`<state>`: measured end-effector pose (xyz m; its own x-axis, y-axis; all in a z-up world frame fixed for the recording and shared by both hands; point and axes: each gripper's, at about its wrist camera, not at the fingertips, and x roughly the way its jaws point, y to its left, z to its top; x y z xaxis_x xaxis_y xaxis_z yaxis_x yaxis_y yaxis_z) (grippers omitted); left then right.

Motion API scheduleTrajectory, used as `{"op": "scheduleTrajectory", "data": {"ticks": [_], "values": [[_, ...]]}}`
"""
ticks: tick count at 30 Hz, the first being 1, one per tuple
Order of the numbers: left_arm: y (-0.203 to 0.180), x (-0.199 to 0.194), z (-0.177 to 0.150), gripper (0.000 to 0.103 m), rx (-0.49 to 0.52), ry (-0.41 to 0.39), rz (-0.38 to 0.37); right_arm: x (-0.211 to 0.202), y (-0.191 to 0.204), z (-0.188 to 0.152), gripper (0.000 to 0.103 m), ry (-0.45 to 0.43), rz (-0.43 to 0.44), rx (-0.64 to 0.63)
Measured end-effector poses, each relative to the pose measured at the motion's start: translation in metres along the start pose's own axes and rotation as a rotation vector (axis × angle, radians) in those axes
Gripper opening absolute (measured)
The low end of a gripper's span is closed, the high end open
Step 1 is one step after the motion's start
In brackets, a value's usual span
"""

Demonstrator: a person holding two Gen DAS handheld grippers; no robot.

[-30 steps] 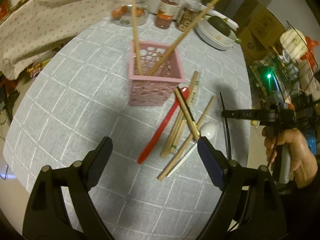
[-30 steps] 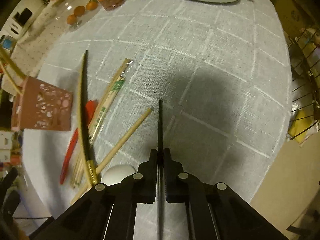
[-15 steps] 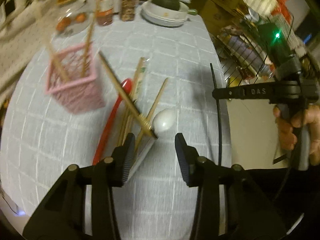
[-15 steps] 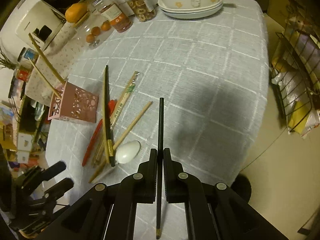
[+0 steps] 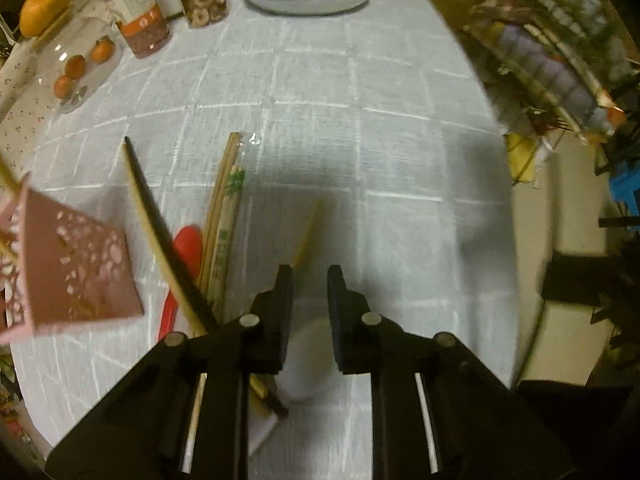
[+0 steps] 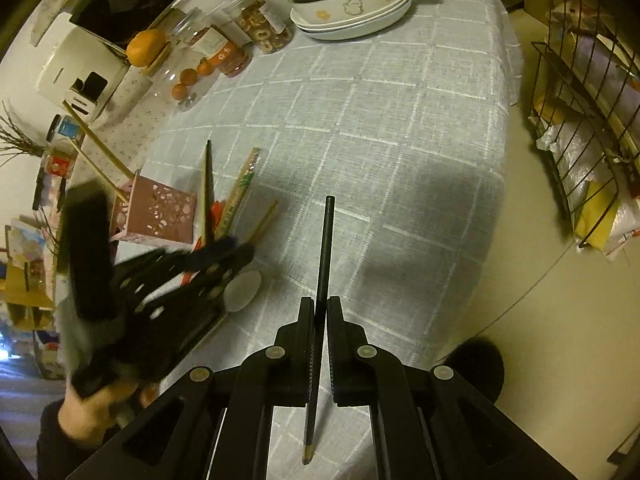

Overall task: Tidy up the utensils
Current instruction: 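Lift the dark chopstick and carry it toward the pink holder with the right gripper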

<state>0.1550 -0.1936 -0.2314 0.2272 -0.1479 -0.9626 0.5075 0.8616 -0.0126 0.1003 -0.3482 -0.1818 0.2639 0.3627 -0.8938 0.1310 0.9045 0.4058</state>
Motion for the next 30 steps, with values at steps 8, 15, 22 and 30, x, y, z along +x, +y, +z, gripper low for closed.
{"op": "scheduleTrajectory", "data": {"ticks": [8,15,22,30], "values": [[0.012,0.012,0.001,0.009,-0.032,0.025,-0.004,0.001,-0.004,-0.001,0.006,0.007,-0.002,0.001],[0.012,-0.013,-0.013,0.006,0.018,-0.026,0.02,-0.004,0.009,-0.005,0.006,-0.02,-0.018,-0.026],[0.019,-0.066,-0.037,0.006,0.025,-0.142,0.005,-0.012,0.042,-0.014,0.006,-0.067,-0.045,-0.107],[0.029,-0.116,-0.062,0.006,0.019,-0.277,-0.005,-0.028,0.088,-0.025,0.006,-0.133,-0.076,-0.245]]}}
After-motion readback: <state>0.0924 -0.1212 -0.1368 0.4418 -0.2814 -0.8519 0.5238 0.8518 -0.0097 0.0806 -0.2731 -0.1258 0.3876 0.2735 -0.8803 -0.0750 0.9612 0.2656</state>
